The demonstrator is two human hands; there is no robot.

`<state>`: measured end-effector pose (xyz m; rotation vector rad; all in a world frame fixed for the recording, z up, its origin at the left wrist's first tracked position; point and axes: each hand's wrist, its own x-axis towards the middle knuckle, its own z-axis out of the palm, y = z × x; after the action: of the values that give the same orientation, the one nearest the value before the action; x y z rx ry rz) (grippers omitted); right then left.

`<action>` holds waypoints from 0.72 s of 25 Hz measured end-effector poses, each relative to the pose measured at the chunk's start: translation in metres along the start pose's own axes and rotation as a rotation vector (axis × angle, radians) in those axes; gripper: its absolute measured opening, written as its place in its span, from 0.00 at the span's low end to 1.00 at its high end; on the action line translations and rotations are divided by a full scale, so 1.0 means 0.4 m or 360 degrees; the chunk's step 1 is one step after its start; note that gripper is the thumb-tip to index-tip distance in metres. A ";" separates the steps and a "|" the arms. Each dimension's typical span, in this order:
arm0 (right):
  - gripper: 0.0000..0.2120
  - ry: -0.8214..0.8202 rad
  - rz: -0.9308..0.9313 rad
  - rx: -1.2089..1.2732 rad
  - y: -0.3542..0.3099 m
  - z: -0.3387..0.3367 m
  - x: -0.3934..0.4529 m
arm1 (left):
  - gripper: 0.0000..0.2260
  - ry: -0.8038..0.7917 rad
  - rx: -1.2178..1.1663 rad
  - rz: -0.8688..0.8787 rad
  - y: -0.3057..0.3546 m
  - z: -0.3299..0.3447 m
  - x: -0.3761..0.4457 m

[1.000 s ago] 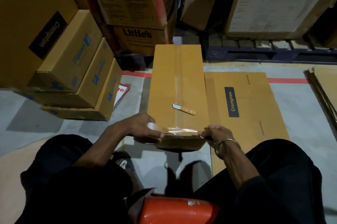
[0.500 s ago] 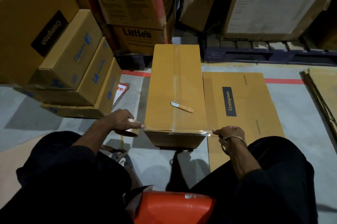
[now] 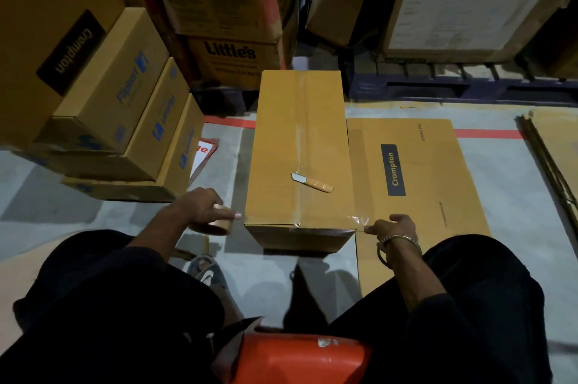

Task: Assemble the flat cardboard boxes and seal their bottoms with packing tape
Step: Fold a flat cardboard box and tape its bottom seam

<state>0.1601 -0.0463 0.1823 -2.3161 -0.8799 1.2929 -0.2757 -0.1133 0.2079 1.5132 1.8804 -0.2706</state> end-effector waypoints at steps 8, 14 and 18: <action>0.34 0.0034 -0.0055 -0.0140 0.010 0.050 -0.001 | 0.29 -0.0111 0.0013 0.0016 -0.018 0.076 0.050; 0.26 -0.0055 -0.0124 -0.0220 0.008 0.091 -0.010 | 0.26 -0.0086 -0.0034 0.0082 -0.022 0.139 0.068; 0.20 0.0264 -0.0533 -0.0598 -0.033 0.110 -0.057 | 0.22 -0.0001 -0.0039 0.0059 -0.022 0.158 0.072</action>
<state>0.1090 -0.0513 0.1810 -2.3608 -1.4783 0.8397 -0.2618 -0.1292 0.1412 1.5299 1.8464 -0.2302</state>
